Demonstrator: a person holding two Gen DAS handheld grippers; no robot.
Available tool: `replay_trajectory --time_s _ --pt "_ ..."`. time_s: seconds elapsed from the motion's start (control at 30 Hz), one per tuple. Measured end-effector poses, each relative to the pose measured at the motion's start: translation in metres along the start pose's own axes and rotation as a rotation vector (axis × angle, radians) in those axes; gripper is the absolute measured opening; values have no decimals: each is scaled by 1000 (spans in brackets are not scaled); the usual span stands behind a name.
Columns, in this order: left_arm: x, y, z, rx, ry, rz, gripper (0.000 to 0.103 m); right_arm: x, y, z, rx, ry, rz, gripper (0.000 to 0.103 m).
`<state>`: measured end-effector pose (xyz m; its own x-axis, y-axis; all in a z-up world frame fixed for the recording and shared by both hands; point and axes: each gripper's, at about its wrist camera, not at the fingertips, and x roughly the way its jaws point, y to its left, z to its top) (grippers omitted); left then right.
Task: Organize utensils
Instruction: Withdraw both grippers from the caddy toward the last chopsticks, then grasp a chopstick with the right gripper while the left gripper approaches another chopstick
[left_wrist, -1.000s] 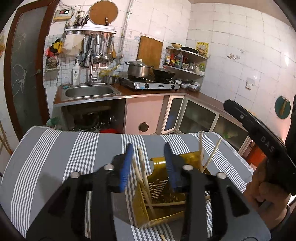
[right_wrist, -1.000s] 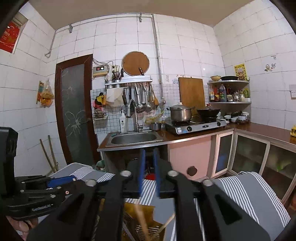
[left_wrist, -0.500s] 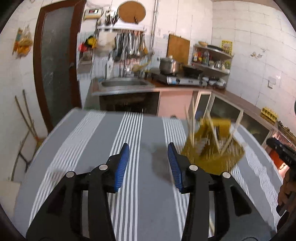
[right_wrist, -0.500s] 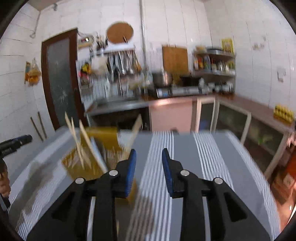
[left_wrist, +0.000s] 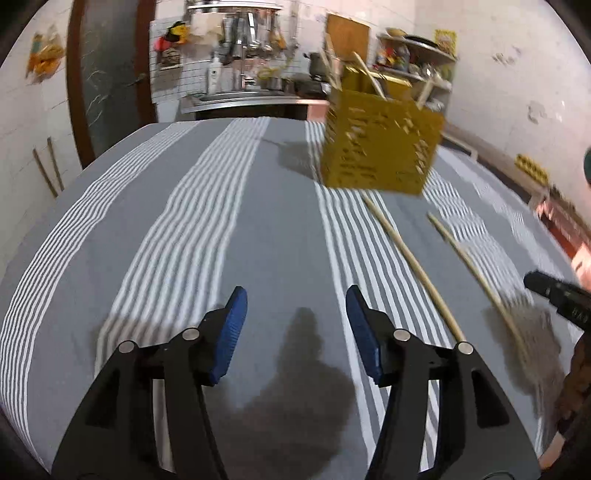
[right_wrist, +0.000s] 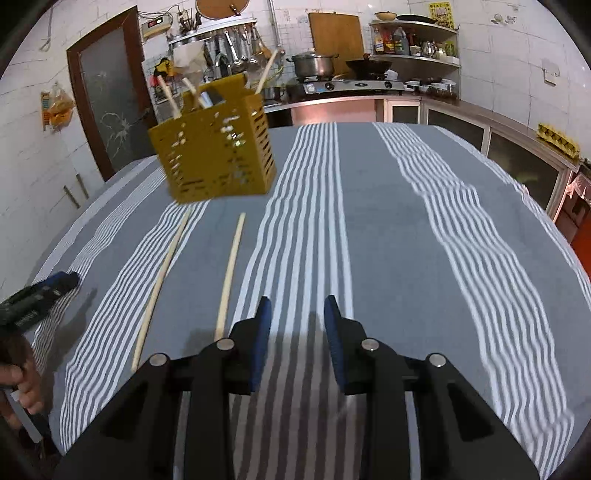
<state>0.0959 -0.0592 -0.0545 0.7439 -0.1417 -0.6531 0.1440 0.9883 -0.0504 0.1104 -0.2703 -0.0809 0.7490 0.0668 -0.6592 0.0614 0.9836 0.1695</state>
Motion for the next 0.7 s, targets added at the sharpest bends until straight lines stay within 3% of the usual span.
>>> replay_trajectory --time_s 0.13,0.3,0.47,0.7 --pt "-6 -4 -3 -10 -15 -15 58 -8 12 -1 -30 -3 -2 31" --pt "4 1 -8 -28 43 21 63 -9 24 6 -67 -3 -18 34" --pt "20 7 4 -33 87 1 65 12 38 18 -124 45 -22 34" --pt "46 -5 37 0 128 -45 74 61 56 49 -161 146 -5 34"
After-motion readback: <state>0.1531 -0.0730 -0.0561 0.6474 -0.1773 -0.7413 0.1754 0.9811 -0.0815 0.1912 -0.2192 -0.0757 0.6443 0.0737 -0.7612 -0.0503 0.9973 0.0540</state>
